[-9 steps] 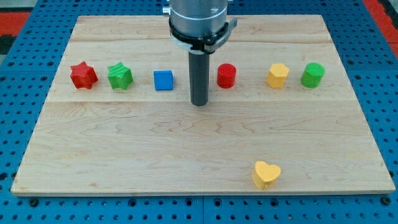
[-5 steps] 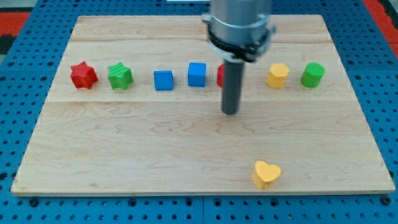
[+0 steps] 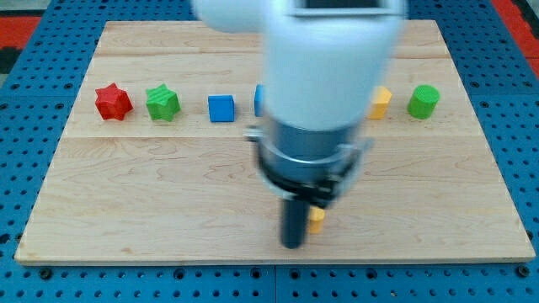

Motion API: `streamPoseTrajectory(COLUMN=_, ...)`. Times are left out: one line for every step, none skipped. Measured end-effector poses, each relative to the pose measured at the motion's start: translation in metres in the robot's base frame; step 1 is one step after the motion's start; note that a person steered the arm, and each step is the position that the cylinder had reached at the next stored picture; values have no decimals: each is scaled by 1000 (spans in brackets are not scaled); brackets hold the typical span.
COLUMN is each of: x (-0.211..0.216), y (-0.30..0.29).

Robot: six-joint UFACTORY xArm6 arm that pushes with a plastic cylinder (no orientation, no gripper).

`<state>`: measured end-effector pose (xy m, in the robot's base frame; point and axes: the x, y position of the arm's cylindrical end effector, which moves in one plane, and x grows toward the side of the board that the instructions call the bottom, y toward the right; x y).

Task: Bring the yellow heart at the left side of the red star

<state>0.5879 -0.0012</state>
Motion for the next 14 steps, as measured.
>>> streamPoseTrajectory(x=-4, y=1)
streamPoseTrajectory(x=1, y=37)
streamPoseTrajectory(x=3, y=89)
streamPoseTrajectory(x=-13, y=104)
streamPoseTrajectory(x=-33, y=56)
streamPoseTrajectory(x=-74, y=44)
streamPoseTrajectory(x=-93, y=17)
streamPoseTrajectory(x=-89, y=-51)
streamPoseTrajectory(x=-88, y=-108)
streamPoseTrajectory(x=-117, y=-184)
streamPoseTrajectory(x=-145, y=-231)
streamPoseTrajectory(x=-149, y=-243)
streamPoseTrajectory(x=-122, y=-246)
streamPoseTrajectory(x=-126, y=-264)
